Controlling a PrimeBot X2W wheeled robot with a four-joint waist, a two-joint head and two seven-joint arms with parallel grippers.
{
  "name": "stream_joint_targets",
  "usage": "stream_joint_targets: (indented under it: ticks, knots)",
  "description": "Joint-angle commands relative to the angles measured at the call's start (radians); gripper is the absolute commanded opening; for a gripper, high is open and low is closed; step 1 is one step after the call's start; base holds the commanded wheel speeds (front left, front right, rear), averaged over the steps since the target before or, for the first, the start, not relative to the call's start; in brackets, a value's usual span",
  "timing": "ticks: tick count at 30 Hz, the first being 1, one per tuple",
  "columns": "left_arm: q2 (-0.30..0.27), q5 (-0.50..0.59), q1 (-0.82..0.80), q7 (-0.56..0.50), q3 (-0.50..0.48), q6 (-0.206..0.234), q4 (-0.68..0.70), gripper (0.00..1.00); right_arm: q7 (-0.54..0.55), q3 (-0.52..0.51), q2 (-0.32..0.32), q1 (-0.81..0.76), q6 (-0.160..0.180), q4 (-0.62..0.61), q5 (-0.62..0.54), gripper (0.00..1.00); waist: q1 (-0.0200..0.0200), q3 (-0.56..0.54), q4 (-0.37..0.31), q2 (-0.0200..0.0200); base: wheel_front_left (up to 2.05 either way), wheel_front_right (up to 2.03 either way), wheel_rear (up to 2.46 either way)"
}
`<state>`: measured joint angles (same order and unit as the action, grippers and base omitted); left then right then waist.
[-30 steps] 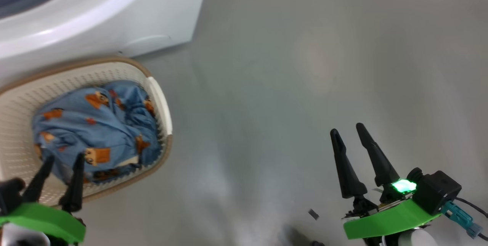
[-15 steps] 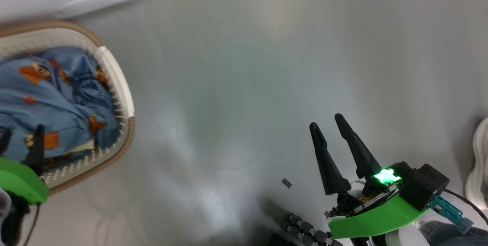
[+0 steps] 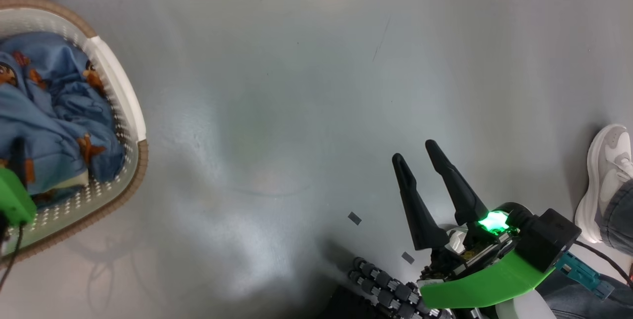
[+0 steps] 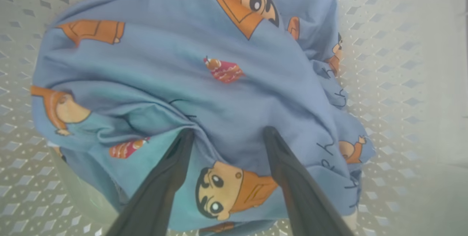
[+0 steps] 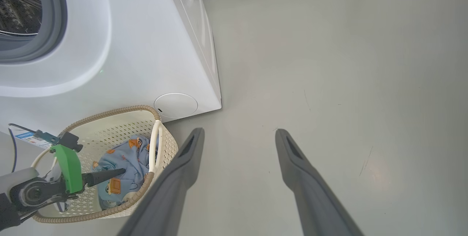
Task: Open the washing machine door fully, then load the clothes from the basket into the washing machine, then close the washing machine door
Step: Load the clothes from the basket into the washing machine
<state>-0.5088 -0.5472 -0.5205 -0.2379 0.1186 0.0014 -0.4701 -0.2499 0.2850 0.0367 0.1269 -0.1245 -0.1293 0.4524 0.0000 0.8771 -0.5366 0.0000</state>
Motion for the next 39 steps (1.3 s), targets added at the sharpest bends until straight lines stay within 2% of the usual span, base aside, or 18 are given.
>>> stream_joint_targets:
  ticks: [1, 13, 26, 27, 28, 29, 30, 31, 35, 39]
  knots:
    - [-0.029, 0.016, -0.031, -0.001, -0.021, 0.003, -0.003, 1.0, -0.012, 0.018, 0.013, -0.024, -0.006, -0.026, 0.024, 1.0, 0.0, 0.007, 0.001, 0.0, 0.0, 0.0, 0.0]
    - [-0.004, 0.06, -0.18, -0.015, 0.048, -0.002, -0.212, 1.0, -0.012, -0.035, 0.013, -0.07, -0.006, -0.061, 0.031, 1.0, 0.0, 0.05, 0.015, 0.0, 0.07, 0.07, 0.07]
    - [-0.031, 0.054, -0.299, 0.149, 0.073, -0.107, -0.429, 1.0, -0.012, -0.054, 0.013, -0.098, -0.006, -0.138, -0.061, 1.0, 0.0, 0.118, 0.085, 0.0, 0.21, 0.21, 0.21]
    - [-0.032, 0.051, -0.307, 0.161, 0.076, -0.113, -0.444, 0.97, -0.012, -0.058, 0.013, -0.101, -0.006, -0.144, -0.07, 1.0, 0.0, 0.123, 0.092, 0.0, 0.16, 0.16, 0.16]
    - [-0.031, 0.048, -0.316, 0.174, 0.081, -0.117, -0.457, 0.62, -0.012, -0.062, 0.013, -0.104, -0.006, -0.148, -0.076, 1.0, 0.0, 0.126, 0.097, 0.0, 0.09, 0.09, 0.09]
    - [-0.031, 0.048, -0.323, 0.188, 0.089, -0.121, -0.467, 0.37, -0.012, -0.065, 0.013, -0.106, -0.006, -0.149, -0.08, 1.0, 0.0, 0.128, 0.101, 0.0, 0.02, 0.02, 0.02]
    - [-0.028, 0.047, -0.331, 0.202, 0.098, -0.124, -0.476, 0.22, -0.012, -0.067, 0.013, -0.108, -0.006, -0.148, -0.083, 1.0, 0.0, 0.129, 0.103, 0.0, 0.0, 0.0, 0.0]
    - [-0.024, 0.045, -0.341, 0.214, 0.106, -0.127, -0.482, 0.0, -0.012, -0.07, 0.013, -0.107, -0.006, -0.146, -0.084, 1.0, 0.0, 0.129, 0.105, 0.0, 0.0, 0.0, 0.0]
    - [-0.004, 0.018, -0.369, 0.253, 0.137, -0.131, -0.494, 0.0, -0.012, -0.068, 0.013, -0.082, -0.006, -0.132, -0.071, 1.0, 0.0, 0.127, 0.115, 0.0, 0.0, 0.0, 0.0]
    - [0.001, -0.069, -0.354, 0.291, 0.166, -0.132, -0.446, 0.0, -0.012, -0.048, 0.013, -0.036, -0.006, -0.117, -0.058, 1.0, 0.0, 0.113, 0.115, 0.0, 0.0, 0.0, 0.0]
